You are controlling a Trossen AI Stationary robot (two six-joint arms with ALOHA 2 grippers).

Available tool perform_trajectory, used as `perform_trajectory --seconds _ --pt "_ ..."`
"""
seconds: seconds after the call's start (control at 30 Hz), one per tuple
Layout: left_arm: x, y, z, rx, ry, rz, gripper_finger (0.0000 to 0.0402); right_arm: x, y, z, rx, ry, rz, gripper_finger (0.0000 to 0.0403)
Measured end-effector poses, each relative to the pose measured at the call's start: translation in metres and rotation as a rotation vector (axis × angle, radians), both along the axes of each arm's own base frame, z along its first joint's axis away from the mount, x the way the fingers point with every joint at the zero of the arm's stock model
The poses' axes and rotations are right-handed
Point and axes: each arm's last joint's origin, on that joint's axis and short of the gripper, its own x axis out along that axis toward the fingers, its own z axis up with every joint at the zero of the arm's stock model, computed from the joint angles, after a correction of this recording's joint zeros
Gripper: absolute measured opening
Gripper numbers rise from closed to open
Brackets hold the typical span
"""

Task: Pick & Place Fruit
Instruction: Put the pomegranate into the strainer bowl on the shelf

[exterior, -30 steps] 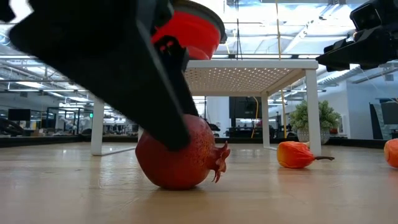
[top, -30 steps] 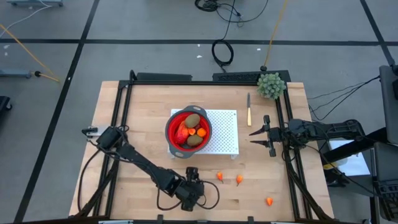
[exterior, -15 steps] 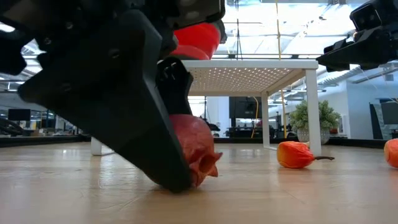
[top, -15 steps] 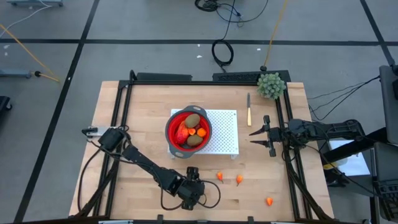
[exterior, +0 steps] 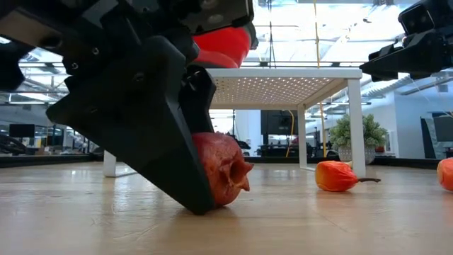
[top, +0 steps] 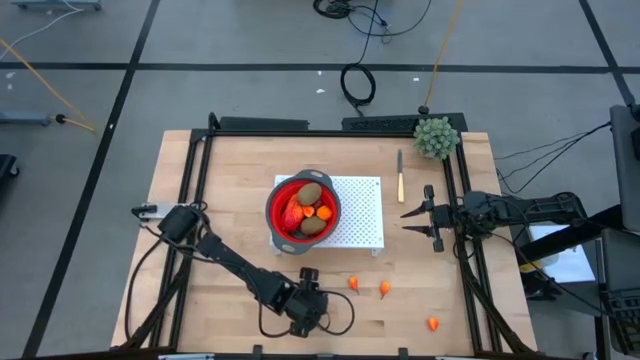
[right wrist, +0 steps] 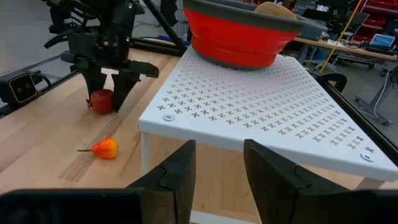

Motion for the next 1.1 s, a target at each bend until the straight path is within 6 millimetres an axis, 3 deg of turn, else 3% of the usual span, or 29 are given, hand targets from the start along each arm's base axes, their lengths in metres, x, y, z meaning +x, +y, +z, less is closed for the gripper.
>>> perform_trajectory --seconds 0.13,0.33,0.67,0.93,1.1 --pt "-0.002 0.001 0.016 -0.024 -0.017 -0.023 0.0206 0.000 0.000 0.000 0.000 0.000 0.000 0.0130" --pt "-0.009 -0.004 0.061 -0.078 -0.148 -0.079 0.0205 0.000 0.000 0.000 0.021 0.002 -0.004 0.0130" --pt "-0.027 -0.035 0.127 -0.130 -0.519 -0.340 0.0210 0.000 0.000 0.000 0.022 0.003 -0.004 0.0130" --pt "-0.040 -0.063 0.154 -0.173 -0.791 -0.616 0.0197 0.000 0.000 0.000 0.022 0.003 -0.004 0.0130" --pt "-0.046 -0.072 0.165 -0.217 -0.912 -0.758 0.0211 0.000 0.000 0.000 0.022 0.003 -0.004 0.0130"
